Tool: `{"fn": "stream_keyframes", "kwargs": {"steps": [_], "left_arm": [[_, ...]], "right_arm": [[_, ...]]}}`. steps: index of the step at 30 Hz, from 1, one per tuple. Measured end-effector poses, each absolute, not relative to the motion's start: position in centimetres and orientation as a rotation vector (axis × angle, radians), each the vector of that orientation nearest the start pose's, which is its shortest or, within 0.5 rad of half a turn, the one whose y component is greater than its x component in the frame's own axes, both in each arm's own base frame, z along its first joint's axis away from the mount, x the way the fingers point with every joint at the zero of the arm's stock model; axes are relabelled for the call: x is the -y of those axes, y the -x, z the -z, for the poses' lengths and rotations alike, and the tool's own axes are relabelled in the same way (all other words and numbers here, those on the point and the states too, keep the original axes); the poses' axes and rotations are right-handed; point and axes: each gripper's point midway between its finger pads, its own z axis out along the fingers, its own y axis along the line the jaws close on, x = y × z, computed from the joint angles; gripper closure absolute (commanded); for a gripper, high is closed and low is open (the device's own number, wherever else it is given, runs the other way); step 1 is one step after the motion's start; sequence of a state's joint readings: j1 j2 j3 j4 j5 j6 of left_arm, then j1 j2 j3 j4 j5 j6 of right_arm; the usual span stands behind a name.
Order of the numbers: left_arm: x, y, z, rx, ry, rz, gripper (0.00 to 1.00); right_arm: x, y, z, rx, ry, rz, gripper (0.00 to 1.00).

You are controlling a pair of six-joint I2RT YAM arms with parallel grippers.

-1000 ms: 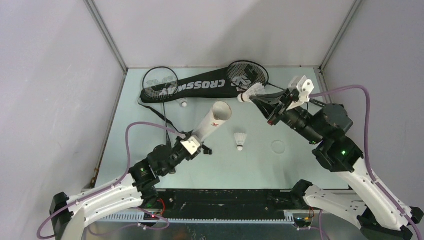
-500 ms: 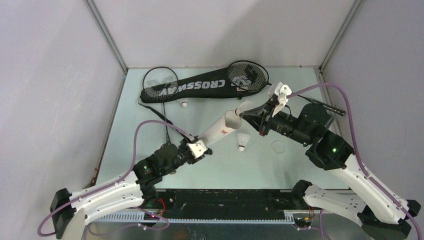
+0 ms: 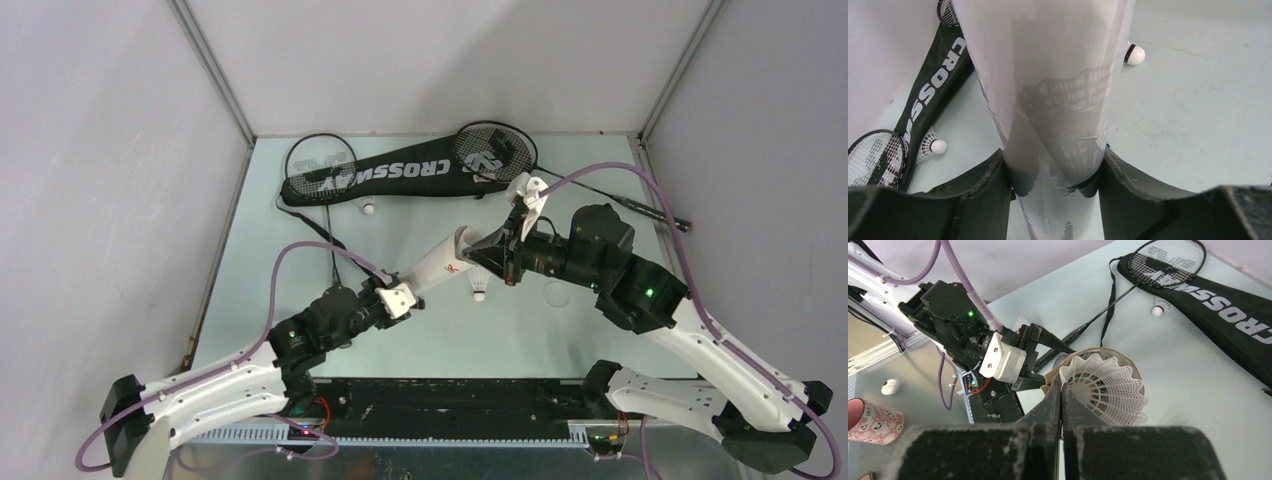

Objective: Pack up the badminton gear

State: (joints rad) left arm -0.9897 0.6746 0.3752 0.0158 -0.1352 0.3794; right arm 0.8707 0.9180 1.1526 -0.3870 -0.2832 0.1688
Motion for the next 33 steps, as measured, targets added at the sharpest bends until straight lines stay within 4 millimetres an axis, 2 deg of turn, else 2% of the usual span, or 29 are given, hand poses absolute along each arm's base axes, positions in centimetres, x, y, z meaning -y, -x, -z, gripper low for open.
{"fn": "stream_keyframes", "kwargs": {"steps": [7,11,13,16,17,18,19,21,25,30,33], "left_arm": [[22.8,-18.4,-16.2,-1.449,-1.150,0.344,1.00],[23.1,-17.7,-16.9,-1.395,-1.175,0.380,1.00],[22.8,-17.5,-16.4,-1.400,-1.185,0.379,1.00],[22.2,-17.7,-15.5,-1.420,-1.186,0.351,1.00],[21.9,-17.9,-15.5,-1.427,-1.177,0.335,1.00],[21.8,-18.1,-15.6,-1.431,-1.167,0.327,1.00],[21.6,-18.3,-15.6,-1.438,-1.154,0.312,1.00],[21.3,-18.7,-15.8,-1.449,-1.121,0.298,1.00],[21.5,-18.9,-16.2,-1.433,-1.080,0.304,1.00],[21.3,-19.0,-16.9,-1.398,-1.017,0.310,1.00],[20.6,-19.4,-17.6,-1.389,-0.939,0.296,1.00]], "right_arm": [[-27.9,-16.3,-35.6,-1.677,0.782,-1.008,0.93],[-29.1,-16.6,-34.0,-1.743,0.793,-1.033,0.88],[-30.0,-16.7,-33.0,-1.779,0.814,-1.053,0.81],[-30.8,-16.7,-32.0,-1.813,0.851,-1.070,0.63],[-30.9,-16.9,-32.3,-1.810,0.858,-1.062,0.53],[-30.9,-17.1,-32.7,-1.804,0.861,-1.057,0.47],[-30.8,-17.2,-33.2,-1.792,0.869,-1.043,0.36],[-30.3,-17.6,-34.7,-1.749,0.873,-1.011,0.21],[-28.1,-17.9,-37.9,-1.648,0.827,-0.984,0.02],[-23.6,-19.0,-41.8,-1.529,0.683,-0.914,0.01],[-21.5,-20.3,-41.9,-1.520,0.599,-0.872,0.01]]}}
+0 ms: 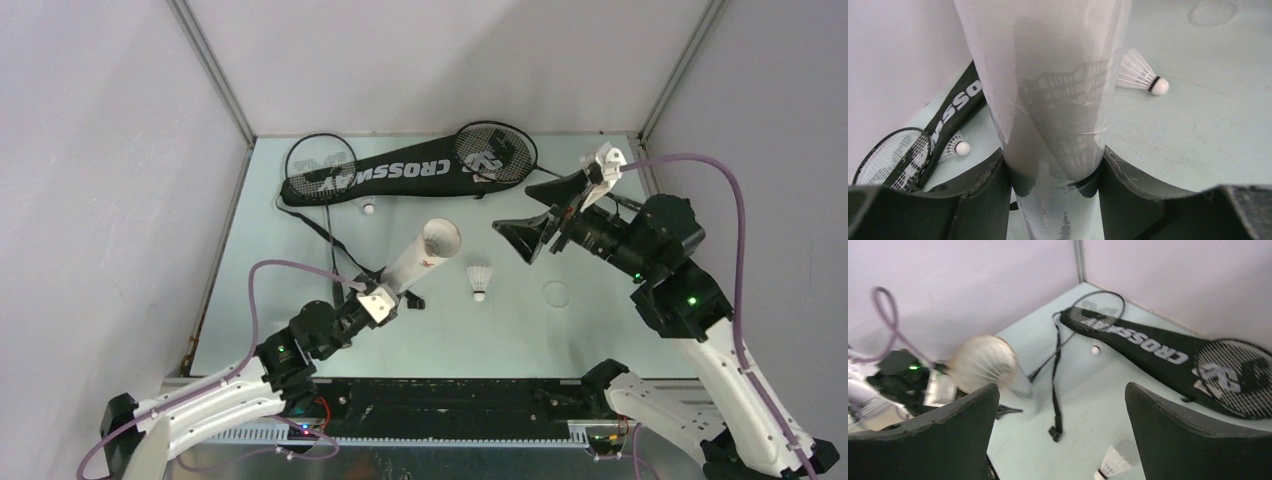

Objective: Pack up the badminton gear

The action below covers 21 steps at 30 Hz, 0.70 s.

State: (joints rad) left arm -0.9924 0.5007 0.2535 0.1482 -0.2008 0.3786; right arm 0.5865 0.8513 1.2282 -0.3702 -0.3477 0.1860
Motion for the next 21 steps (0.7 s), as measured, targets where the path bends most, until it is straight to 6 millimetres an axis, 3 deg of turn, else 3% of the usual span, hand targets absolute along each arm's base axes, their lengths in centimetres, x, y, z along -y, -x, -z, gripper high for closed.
{"fn": "stream_keyframes", "kwargs": {"steps": [2,4,6,7,8,9,11,14,17,20,21], "left_arm": [[20.0,-19.7,-18.2,-1.385,-0.882,0.288,1.00],[19.3,-20.1,-18.8,-1.386,-0.816,0.277,1.00],[18.4,-20.5,-19.8,-1.382,-0.727,0.266,1.00],[18.0,-20.7,-20.2,-1.380,-0.687,0.261,1.00],[17.5,-20.9,-20.6,-1.382,-0.643,0.257,1.00],[17.0,-21.0,-21.0,-1.383,-0.600,0.252,1.00],[16.3,-21.3,-21.8,-1.379,-0.527,0.252,1.00],[15.6,-21.5,-22.1,-1.391,-0.465,0.251,1.00],[15.4,-21.6,-21.4,-1.421,-0.453,0.238,1.00],[15.2,-21.8,-20.7,-1.449,-0.453,0.219,1.00],[15.2,-21.8,-20.4,-1.458,-0.456,0.212,1.00]], "right_arm": [[-20.9,-21.8,-40.7,-1.539,0.561,-0.850,0.01],[-20.8,-24.2,-37.5,-1.621,0.535,-0.822,0.02],[-21.2,-27.2,-32.4,-1.764,0.550,-0.784,0.04],[-21.9,-28.7,-28.8,-1.858,0.587,-0.773,0.05],[-22.2,-29.4,-27.2,-1.897,0.604,-0.769,0.06],[-22.8,-30.3,-23.8,-1.980,0.652,-0.767,0.07],[-23.5,-31.4,-17.2,-2.138,0.737,-0.764,0.08],[-23.7,-31.6,-10.3,-2.310,0.821,-0.763,0.11],[-23.9,-31.9,-6.7,-2.408,0.868,-0.774,0.19],[-24.3,-32.1,-5.3,-2.431,0.900,-0.805,0.28],[-24.5,-31.9,-5.1,-2.435,0.907,-0.818,0.37]]}}
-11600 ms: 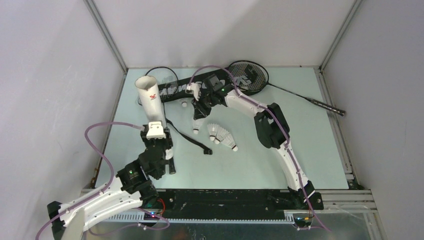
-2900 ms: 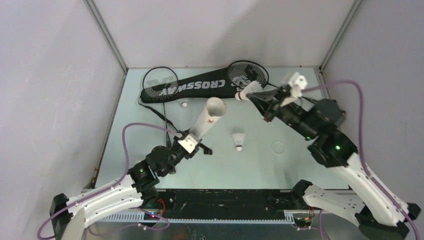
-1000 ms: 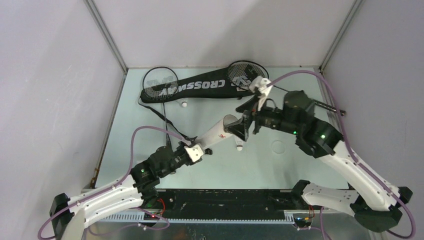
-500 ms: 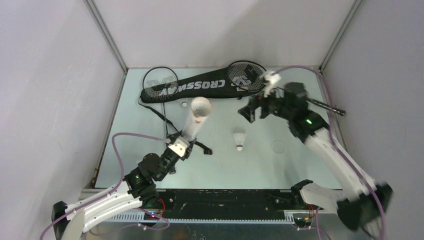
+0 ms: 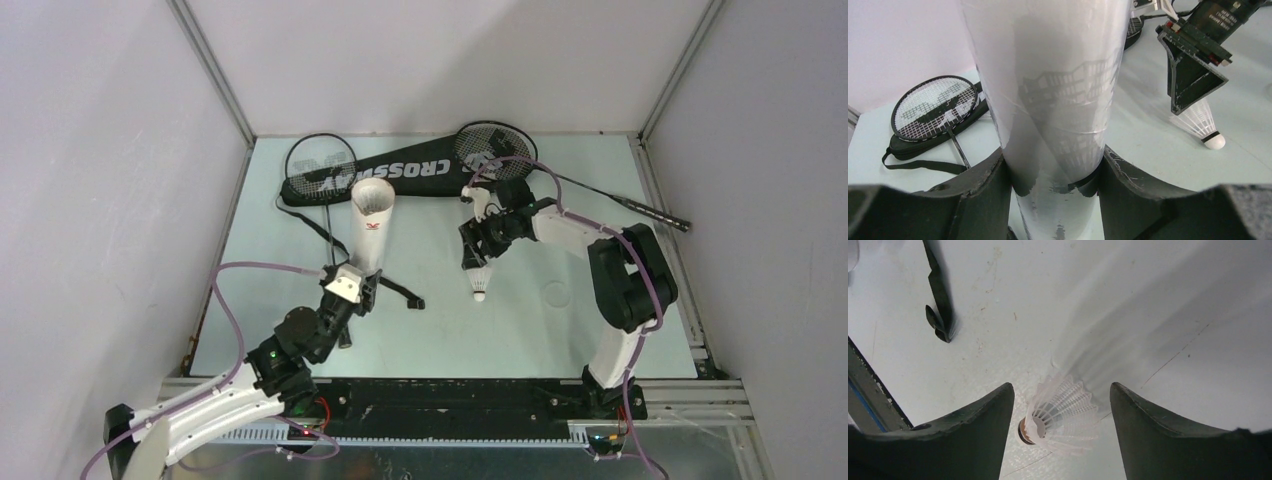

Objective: Pack up the badminton gear

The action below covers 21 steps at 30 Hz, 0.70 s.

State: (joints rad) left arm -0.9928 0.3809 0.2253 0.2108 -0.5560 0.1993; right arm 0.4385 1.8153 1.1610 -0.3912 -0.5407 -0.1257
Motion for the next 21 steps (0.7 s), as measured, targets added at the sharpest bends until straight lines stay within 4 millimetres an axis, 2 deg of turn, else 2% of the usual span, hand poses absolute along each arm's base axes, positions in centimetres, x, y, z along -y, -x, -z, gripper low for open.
{"fn": "stream_keyframes", "kwargs": {"steps": [1,2,3,4,5,7,10,13,16,18,21], "left_arm": [[15.3,-21.9,-20.2,-1.465,-0.460,0.207,1.00],[15.3,-21.9,-20.0,-1.471,-0.465,0.202,1.00],[15.2,-22.0,-19.8,-1.480,-0.470,0.194,1.00],[15.2,-22.0,-19.6,-1.485,-0.473,0.189,1.00],[15.2,-22.0,-19.5,-1.488,-0.475,0.185,1.00],[15.2,-22.0,-19.4,-1.492,-0.476,0.181,1.00],[15.2,-22.0,-19.3,-1.493,-0.476,0.180,1.00],[15.2,-21.9,-19.3,-1.494,-0.484,0.184,1.00],[15.6,-21.7,-19.1,-1.496,-0.503,0.206,1.00],[16.0,-21.5,-19.0,-1.497,-0.531,0.225,1.00],[17.4,-20.9,-18.8,-1.497,-0.607,0.279,1.00]], "right_arm": [[-24.6,-31.8,-5.0,-2.437,0.913,-0.830,0.50],[-24.6,-31.7,-5.0,-2.436,0.921,-0.836,0.58],[-24.7,-31.6,-5.0,-2.439,0.923,-0.846,0.74],[-24.7,-31.5,-5.0,-2.440,0.927,-0.852,0.80],[-24.7,-31.5,-5.1,-2.437,0.935,-0.854,0.92],[-24.8,-31.2,-5.1,-2.451,0.931,-0.861,1.00],[-24.8,-30.6,-5.2,-2.474,0.924,-0.859,1.00],[-24.8,-30.1,-7.1,-2.440,0.923,-0.807,1.00],[-24.9,-29.3,-12.1,-2.311,0.911,-0.735,1.00],[-25.1,-28.6,-17.2,-2.158,0.889,-0.692,1.00],[-24.9,-26.7,-26.0,-1.872,0.829,-0.653,1.00]]}}
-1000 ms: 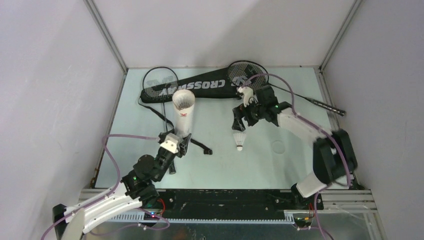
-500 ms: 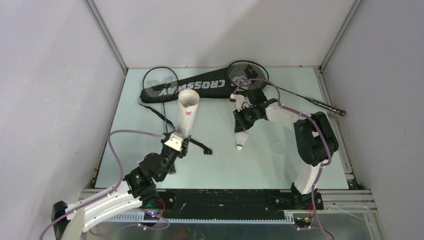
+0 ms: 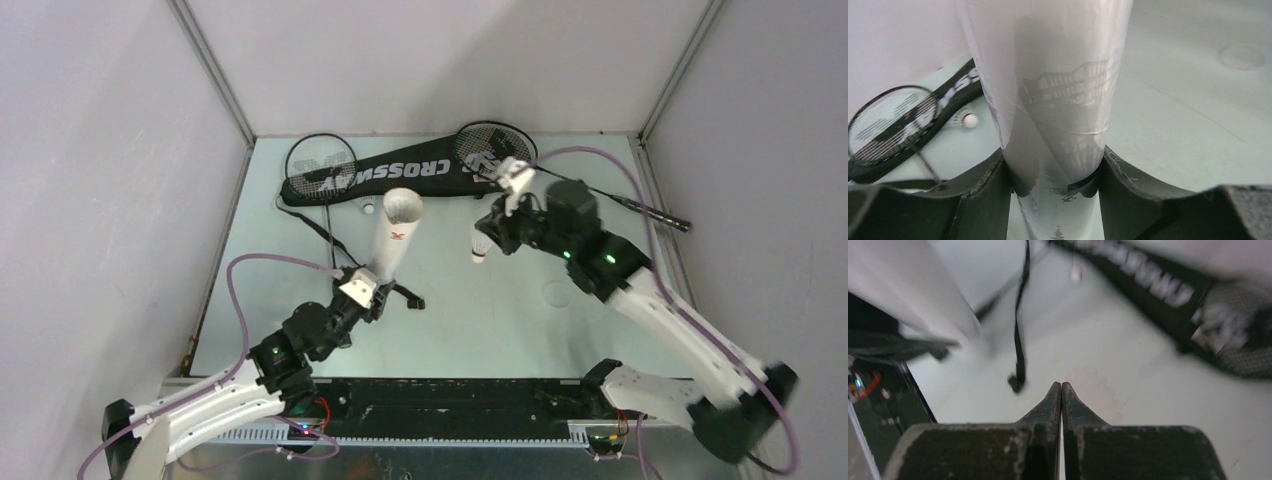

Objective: Pack up the badminton gear

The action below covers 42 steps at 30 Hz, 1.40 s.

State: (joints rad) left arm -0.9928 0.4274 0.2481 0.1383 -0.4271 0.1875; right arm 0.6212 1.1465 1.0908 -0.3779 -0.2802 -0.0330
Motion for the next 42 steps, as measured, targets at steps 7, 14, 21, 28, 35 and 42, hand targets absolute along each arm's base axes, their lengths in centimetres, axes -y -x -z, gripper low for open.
{"fn": "stream_keyframes", "kwargs": {"steps": [7,14,21,28,35,42], "left_arm": [[21.3,-19.6,-16.9,-1.528,-0.832,0.387,1.00],[23.2,-19.4,-16.4,-1.546,-0.923,0.422,1.00],[24.0,-18.8,-16.6,-1.527,-0.956,0.472,1.00],[24.2,-18.1,-17.9,-1.479,-0.948,0.530,1.00],[24.2,-17.3,-17.3,-1.463,-0.975,0.561,1.00],[24.6,-16.9,-17.4,-1.437,-0.987,0.593,1.00]], "right_arm": [[-23.8,-20.0,-41.0,-1.319,0.724,-0.738,1.00],[-24.0,-18.1,-46.0,-1.117,0.677,-0.791,1.00],[-26.1,-17.7,-45.7,-1.110,0.715,-0.833,1.00],[-28.6,-17.2,-42.6,-1.204,0.793,-0.898,1.00],[-30.6,-17.2,-39.3,-1.448,0.784,-1.006,0.78],[-32.1,-17.1,-39.5,-1.571,0.841,-1.044,0.43]]}}
